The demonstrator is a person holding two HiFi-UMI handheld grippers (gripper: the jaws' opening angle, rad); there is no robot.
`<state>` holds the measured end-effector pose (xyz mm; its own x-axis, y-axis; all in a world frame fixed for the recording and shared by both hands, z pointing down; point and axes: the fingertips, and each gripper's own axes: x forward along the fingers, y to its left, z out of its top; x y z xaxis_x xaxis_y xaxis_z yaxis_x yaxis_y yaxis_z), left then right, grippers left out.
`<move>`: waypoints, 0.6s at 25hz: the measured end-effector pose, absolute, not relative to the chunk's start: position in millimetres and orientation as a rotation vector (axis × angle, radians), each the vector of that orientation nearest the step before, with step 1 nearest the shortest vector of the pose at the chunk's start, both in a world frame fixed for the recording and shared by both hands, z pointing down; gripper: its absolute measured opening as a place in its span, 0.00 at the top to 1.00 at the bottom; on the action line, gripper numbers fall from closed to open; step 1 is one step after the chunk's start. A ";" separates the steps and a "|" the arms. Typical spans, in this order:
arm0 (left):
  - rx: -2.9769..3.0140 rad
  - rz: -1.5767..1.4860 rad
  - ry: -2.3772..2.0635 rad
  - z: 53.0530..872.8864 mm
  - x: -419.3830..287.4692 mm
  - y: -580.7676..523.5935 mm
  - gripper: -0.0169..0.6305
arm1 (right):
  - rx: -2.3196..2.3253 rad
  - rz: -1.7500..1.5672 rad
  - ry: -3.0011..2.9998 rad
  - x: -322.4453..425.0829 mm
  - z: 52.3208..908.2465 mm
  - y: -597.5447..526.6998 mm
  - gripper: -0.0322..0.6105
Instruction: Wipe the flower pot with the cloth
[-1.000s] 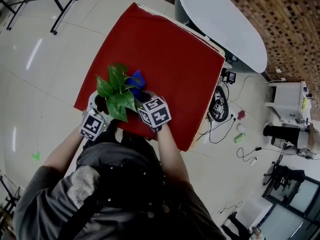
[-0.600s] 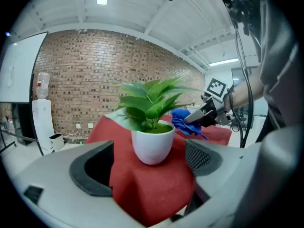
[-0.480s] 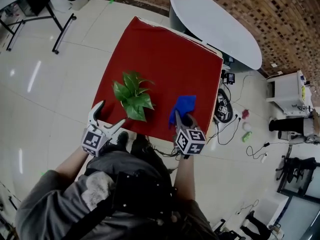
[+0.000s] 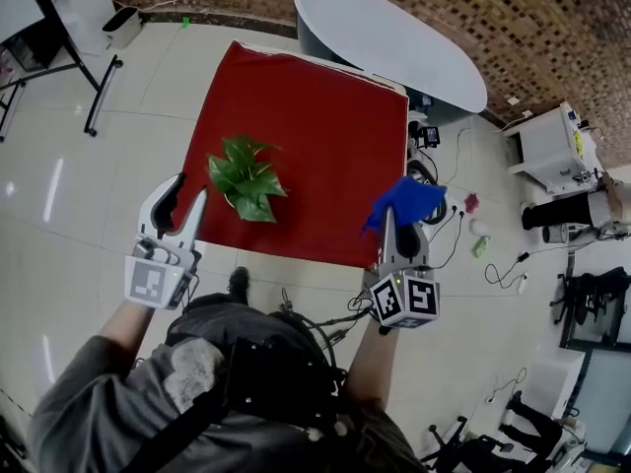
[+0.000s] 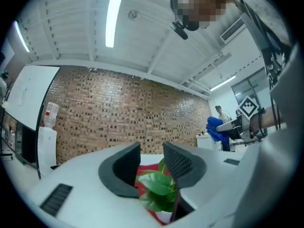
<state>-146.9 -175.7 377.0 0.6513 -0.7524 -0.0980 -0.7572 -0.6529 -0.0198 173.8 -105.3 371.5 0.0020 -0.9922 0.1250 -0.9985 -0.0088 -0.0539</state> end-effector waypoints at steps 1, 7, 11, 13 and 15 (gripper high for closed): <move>-2.786 0.147 1.275 367.5 -144.6 -164.9 0.72 | 2.193 0.159 -2.189 173.2 362.2 -96.0 0.83; -2.767 0.144 1.302 339.2 -117.1 -85.2 0.95 | 2.199 0.076 -2.283 182.4 324.8 -17.3 0.83; -2.755 0.074 1.305 341.3 -93.4 -6.2 0.95 | 2.172 0.050 -2.350 188.4 323.2 63.5 0.83; -2.739 0.063 1.336 342.7 -85.8 27.2 0.95 | 2.157 0.053 -2.378 189.5 328.8 99.7 0.83; -2.733 0.073 1.356 339.6 -79.9 59.2 0.95 | 2.137 0.061 -2.403 187.4 332.0 132.9 0.83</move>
